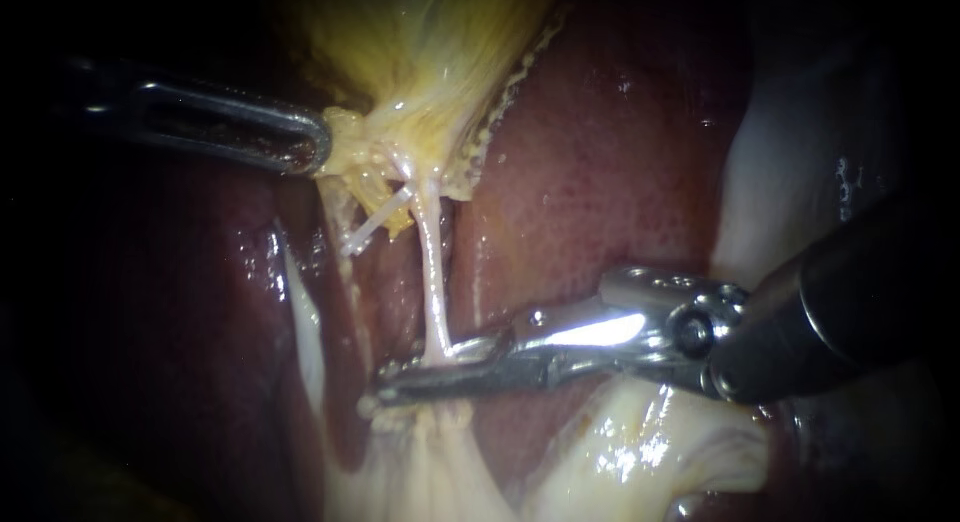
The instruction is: Going back first clip right tube
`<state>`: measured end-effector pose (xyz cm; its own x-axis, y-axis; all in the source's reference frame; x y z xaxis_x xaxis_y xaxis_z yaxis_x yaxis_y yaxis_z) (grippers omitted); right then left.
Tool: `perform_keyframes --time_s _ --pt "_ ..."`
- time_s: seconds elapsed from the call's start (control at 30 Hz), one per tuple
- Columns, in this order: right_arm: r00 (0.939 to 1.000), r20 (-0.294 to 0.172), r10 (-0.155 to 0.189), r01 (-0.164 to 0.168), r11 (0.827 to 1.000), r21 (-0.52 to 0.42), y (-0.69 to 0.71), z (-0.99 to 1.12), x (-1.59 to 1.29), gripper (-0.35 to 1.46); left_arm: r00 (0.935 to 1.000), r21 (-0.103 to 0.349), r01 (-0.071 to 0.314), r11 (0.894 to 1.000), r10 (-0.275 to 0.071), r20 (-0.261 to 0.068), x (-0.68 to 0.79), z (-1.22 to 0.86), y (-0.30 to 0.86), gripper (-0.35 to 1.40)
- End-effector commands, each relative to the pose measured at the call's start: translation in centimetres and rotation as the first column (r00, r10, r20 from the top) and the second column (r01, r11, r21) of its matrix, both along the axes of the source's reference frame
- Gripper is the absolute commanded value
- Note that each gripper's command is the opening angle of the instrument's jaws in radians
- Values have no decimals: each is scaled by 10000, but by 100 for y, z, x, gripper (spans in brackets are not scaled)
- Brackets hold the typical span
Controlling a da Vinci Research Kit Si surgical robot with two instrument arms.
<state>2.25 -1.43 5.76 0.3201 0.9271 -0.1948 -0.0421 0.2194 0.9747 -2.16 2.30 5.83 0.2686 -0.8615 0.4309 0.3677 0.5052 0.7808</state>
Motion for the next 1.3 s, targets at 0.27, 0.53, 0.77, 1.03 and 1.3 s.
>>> perform_keyframes --time_s 0.27,0.53,0.77,1.03,1.3 --pt "9948 -884 -507 178 9405 -3393 -1 12 5 42 10000 -2 -7 10000 7 7 0 0 0 -35" --pt "9987 -85 -498 298 7163 -6972 3 10 -28 50 10000 -3 -15 10000 15 11 2 0 -1 -35" --pt "9934 541 -1014 1041 5940 -7977 24 -22 -61 50 10000 -3 -22 10000 22 15 4 0 -1 -35" --pt "9938 813 -760 1096 5416 -8334 45 -59 -99 50 10000 -6 -23 10000 23 15 4 0 -2 -35" --pt "9941 960 -505 1081 5407 -8342 55 -73 -111 50 10000 -29 -2 10000 2 -6 1 4 -3 -35"
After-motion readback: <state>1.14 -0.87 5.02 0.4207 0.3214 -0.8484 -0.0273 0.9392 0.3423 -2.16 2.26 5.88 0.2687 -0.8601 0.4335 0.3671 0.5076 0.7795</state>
